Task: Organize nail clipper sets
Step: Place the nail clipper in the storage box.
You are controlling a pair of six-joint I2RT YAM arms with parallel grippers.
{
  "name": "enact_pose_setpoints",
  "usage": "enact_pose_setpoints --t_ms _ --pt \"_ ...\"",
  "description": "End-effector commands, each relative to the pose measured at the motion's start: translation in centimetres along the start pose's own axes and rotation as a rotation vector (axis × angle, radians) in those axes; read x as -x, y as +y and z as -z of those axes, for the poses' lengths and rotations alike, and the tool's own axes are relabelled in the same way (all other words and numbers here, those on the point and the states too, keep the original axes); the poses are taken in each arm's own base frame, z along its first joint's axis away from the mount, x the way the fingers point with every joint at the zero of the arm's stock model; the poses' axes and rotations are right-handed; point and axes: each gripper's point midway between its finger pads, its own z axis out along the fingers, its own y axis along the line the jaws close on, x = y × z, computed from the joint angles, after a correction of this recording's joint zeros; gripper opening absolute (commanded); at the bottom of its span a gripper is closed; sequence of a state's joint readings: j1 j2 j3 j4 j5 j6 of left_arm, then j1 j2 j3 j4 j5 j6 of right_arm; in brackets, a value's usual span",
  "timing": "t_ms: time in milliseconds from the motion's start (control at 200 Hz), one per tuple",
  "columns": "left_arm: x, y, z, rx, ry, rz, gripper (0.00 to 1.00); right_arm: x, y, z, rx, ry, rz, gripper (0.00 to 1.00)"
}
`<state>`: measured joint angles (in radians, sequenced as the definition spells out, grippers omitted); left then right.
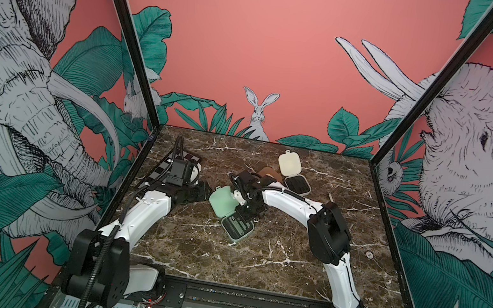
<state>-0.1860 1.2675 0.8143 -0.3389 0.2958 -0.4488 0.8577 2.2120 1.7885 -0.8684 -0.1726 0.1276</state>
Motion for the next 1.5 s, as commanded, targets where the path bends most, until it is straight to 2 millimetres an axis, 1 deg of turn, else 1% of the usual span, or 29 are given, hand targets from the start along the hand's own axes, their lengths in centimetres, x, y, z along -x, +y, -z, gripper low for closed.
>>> enact_pose_setpoints --t_ms 0,75,220,455,585,755,895,970,1105,1220,1365,1495 --pt "-0.3 0.3 0.2 0.001 0.002 0.011 0.45 -0.3 0.1 -0.3 -0.009 0.011 -0.003 0.08" --pt "-0.3 0.3 0.2 0.000 0.002 0.013 0.45 -0.3 0.0 -0.3 -0.012 0.010 -0.009 0.11" --pt "-0.3 0.2 0.1 -0.006 0.004 0.015 0.45 0.0 0.0 0.0 -0.016 -0.001 -0.024 0.22" --pt "-0.4 0.2 0.1 -0.008 0.007 0.017 0.45 0.7 0.1 1.1 -0.017 -0.034 -0.038 0.28" --pt "-0.4 0.1 0.1 -0.011 0.008 0.016 0.45 1.2 0.2 2.1 -0.018 -0.061 -0.043 0.34" --pt "-0.5 0.1 0.1 -0.012 0.008 0.015 0.45 2.0 0.3 3.4 -0.023 -0.103 -0.055 0.35" --pt "-0.5 0.2 0.1 -0.011 0.009 0.017 0.45 2.0 -0.2 3.6 -0.049 -0.105 -0.067 0.35" --pt "-0.5 0.1 0.1 -0.011 0.008 0.016 0.45 2.0 -0.4 3.6 -0.057 -0.103 -0.069 0.33" --pt "-0.4 0.1 0.1 -0.011 0.007 0.014 0.45 2.0 -0.2 3.2 -0.045 -0.098 -0.068 0.16" --pt "-0.3 0.3 0.1 -0.002 0.004 0.010 0.45 1.8 0.1 2.8 -0.025 -0.087 -0.069 0.10" --pt "0.0 0.6 0.1 0.016 0.002 0.004 0.45 1.6 0.3 2.3 -0.012 -0.081 -0.070 0.08" --pt "0.9 0.7 0.0 0.007 -0.008 0.016 0.46 1.2 0.2 1.6 -0.008 -0.061 -0.073 0.06"
